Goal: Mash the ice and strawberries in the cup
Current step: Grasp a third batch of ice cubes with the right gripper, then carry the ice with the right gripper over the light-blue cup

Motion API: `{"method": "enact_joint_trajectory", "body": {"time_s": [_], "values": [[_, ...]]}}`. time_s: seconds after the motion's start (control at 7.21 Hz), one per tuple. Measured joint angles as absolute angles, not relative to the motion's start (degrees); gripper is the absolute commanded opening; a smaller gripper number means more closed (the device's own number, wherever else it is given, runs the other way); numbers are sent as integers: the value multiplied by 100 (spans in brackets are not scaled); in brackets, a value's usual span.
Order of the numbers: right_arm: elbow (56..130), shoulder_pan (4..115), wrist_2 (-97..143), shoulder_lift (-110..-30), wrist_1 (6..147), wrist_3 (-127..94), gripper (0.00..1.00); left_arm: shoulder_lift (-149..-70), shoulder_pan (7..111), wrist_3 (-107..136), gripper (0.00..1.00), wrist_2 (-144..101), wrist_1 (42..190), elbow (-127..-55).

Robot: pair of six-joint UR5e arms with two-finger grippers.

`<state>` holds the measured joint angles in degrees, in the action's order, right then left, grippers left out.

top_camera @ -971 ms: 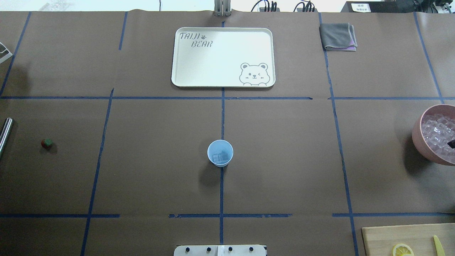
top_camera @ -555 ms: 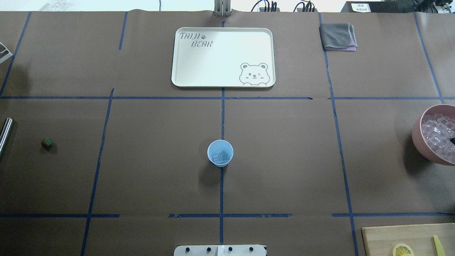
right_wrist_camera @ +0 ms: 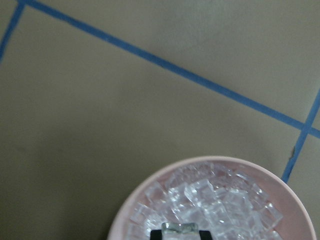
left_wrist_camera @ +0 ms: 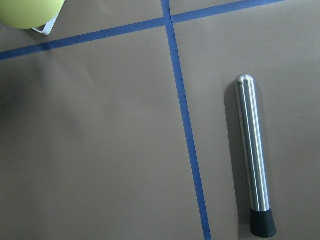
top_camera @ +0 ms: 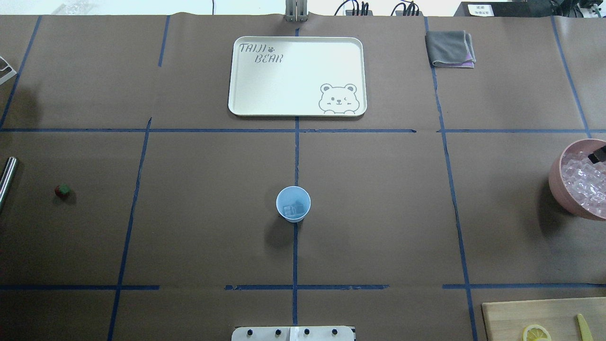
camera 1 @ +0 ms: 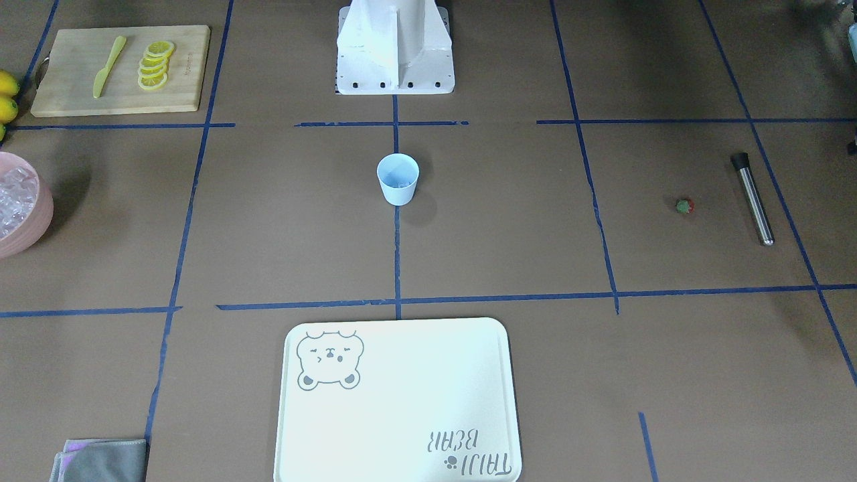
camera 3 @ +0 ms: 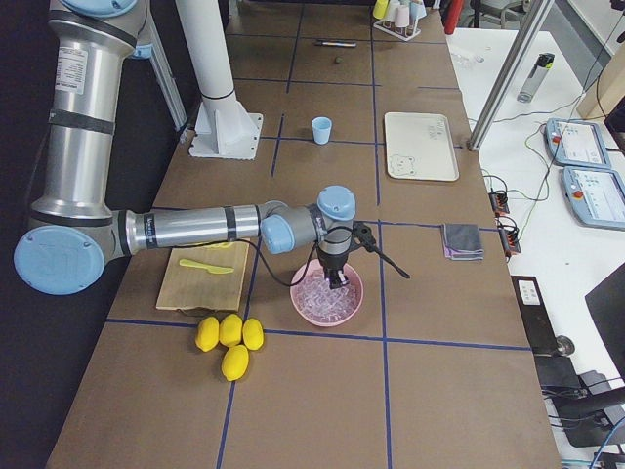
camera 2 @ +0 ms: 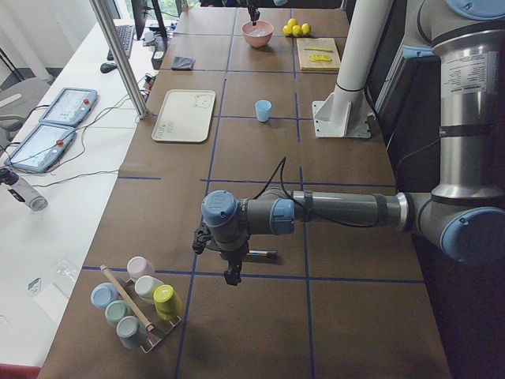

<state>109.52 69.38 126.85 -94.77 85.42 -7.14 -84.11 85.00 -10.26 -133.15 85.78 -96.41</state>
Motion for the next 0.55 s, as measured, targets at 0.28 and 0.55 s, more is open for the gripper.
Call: {"method": "enact_joint_trajectory", "body": {"time_s": [0.28, 0.55], "values": [[11293, 6527, 12668, -8927, 8796, -2021, 5, -8411, 8499, -1025, 100, -13315, 8580, -9644], [11366, 5899, 12604, -8384, 8835, -3038, 5, -8437, 8499, -1022, 100, -13315, 8600, -9648]]}}
